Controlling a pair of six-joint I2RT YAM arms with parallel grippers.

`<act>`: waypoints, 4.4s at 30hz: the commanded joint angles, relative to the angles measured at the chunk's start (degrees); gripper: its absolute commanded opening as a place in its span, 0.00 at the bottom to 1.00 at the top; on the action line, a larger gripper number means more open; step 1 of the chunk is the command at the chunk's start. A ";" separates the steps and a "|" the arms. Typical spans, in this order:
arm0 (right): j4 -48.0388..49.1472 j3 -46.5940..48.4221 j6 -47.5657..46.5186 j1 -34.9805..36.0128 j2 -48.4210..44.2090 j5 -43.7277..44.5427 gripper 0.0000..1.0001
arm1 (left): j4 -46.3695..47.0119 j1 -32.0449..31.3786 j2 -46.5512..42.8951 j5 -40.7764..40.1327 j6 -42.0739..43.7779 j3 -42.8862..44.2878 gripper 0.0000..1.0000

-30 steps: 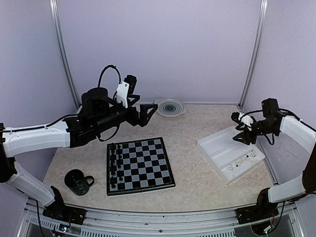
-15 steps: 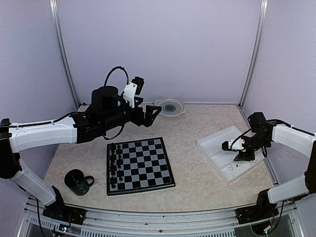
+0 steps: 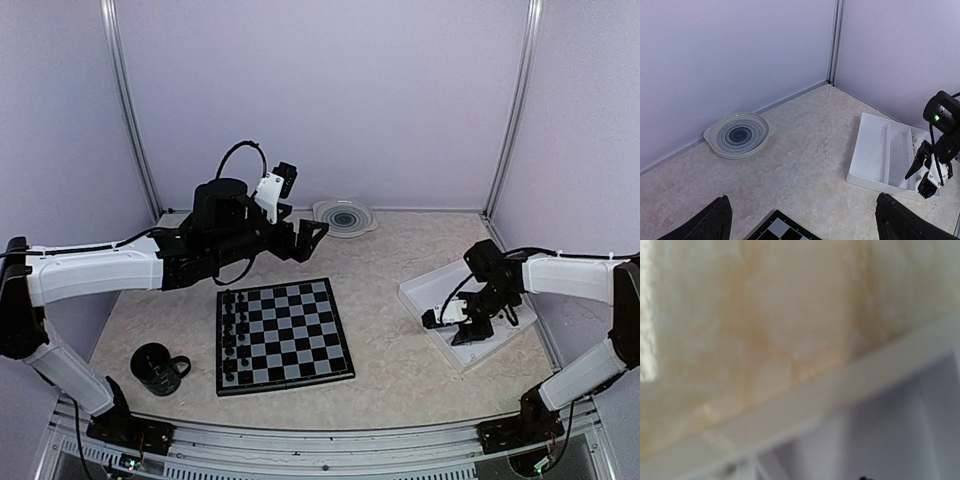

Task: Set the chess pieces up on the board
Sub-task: Move the storage box to the center of the board, then pick up the queen from the storage box, then place the queen at d1.

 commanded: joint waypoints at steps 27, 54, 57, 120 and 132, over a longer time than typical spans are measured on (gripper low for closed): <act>3.49 21.94 13.23 9.42 20.68 -7.58 0.53 | -2.08 0.78 2.38 2.55 -1.24 2.92 0.99; -9.63 9.09 22.71 -7.86 -0.31 -5.22 0.26 | -4.02 -0.29 3.76 5.66 -2.61 4.44 0.99; -9.65 9.21 23.33 -7.95 0.92 -4.62 0.26 | -4.09 -0.39 3.77 5.82 -2.40 4.42 0.99; -19.56 45.85 23.92 4.43 22.54 -4.65 0.00 | -4.89 6.68 4.86 3.81 -0.40 4.74 0.99; -20.52 58.80 25.15 18.49 35.40 -4.64 0.00 | -3.08 6.97 -0.51 -0.42 -0.83 3.71 0.99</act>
